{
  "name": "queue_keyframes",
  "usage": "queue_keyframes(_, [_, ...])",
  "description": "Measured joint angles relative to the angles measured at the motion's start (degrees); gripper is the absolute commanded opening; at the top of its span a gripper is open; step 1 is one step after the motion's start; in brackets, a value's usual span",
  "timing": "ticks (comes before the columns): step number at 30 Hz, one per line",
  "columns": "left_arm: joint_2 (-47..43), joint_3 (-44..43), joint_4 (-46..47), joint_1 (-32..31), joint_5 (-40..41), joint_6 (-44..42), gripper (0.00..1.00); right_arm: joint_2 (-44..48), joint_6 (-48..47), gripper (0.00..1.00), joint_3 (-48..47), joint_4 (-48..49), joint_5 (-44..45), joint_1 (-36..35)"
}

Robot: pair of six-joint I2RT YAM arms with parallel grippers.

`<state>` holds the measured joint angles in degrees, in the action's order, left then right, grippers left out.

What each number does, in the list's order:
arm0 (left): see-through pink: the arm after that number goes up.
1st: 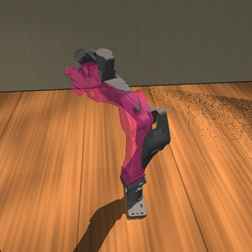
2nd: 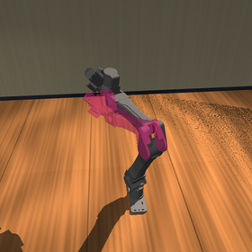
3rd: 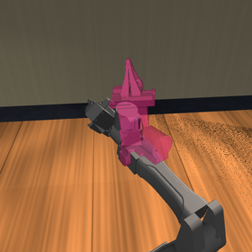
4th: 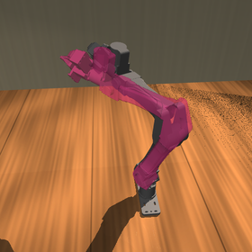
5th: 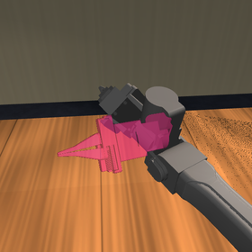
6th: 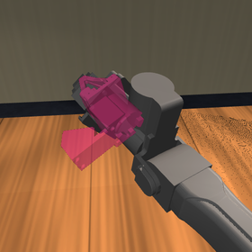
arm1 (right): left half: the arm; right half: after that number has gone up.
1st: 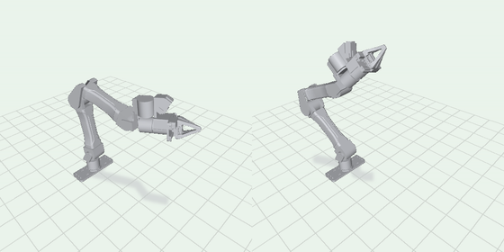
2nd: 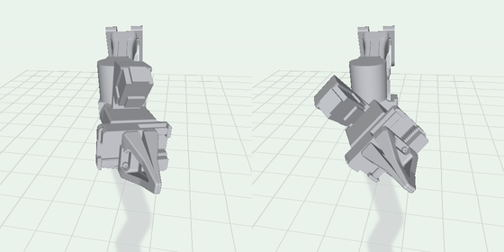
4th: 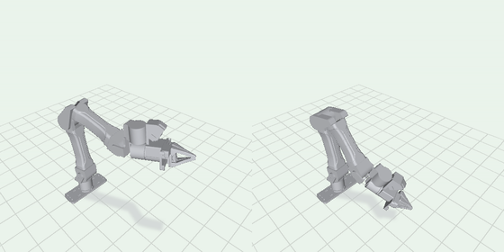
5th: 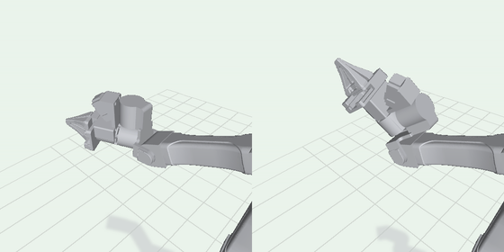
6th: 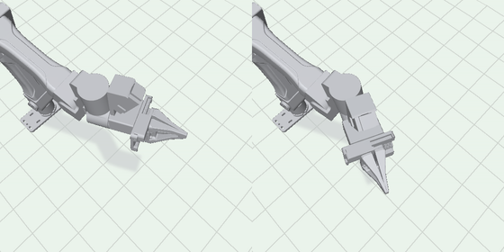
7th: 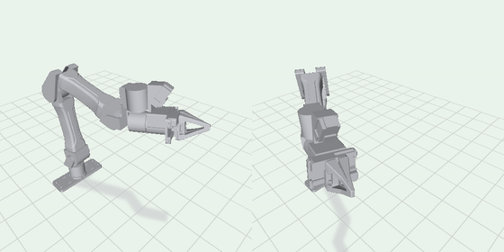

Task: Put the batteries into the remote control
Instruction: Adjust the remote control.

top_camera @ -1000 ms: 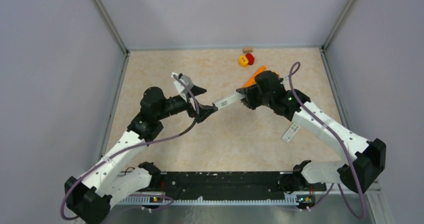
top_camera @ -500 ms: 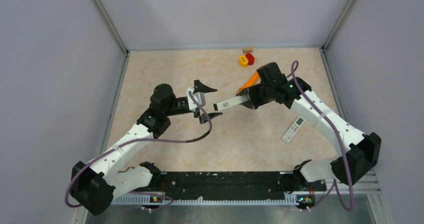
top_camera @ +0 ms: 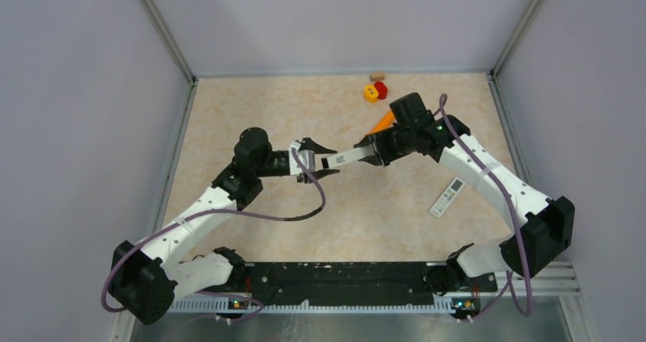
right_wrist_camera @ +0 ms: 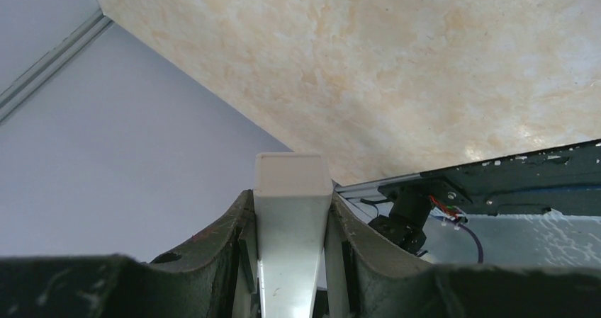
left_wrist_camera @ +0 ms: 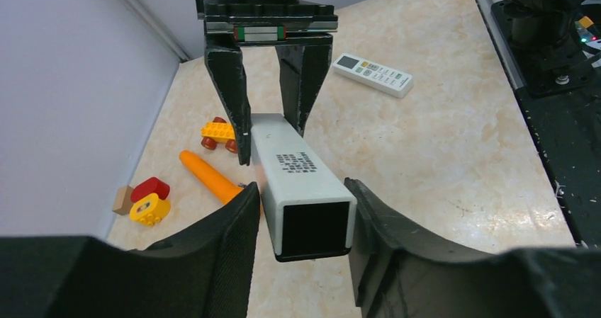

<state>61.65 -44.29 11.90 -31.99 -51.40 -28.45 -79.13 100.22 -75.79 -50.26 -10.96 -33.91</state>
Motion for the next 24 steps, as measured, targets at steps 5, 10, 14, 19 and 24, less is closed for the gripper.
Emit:
queue_keyframes(5, [0.13,0.24,0.83,0.02,1.11,-2.01,0.14,-1.29,1.97,0.0,0.0,0.35,-0.98,0.79])
queue_keyframes(10, [0.13,0.72,1.42,0.09,1.95,-1.95,0.0,-2.12,2.05,0.3,-0.02,0.98,-1.2,0.83])
queue_keyframes(14, [0.13,1.79,4.26,0.07,3.34,1.18,0.0,-2.14,-2.45,0.75,0.07,2.43,-0.33,0.81])
queue_keyframes(19, [0.39,5.31,10.38,0.79,7.63,10.4,0.0,1.46,-17.11,0.9,6.51,13.64,3.37,0.66])
queue_keyframes(24, [2.51,6.95,16.37,3.19,11.1,20.11,0.0,13.77,-31.3,0.91,22.73,30.18,6.91,0.81])
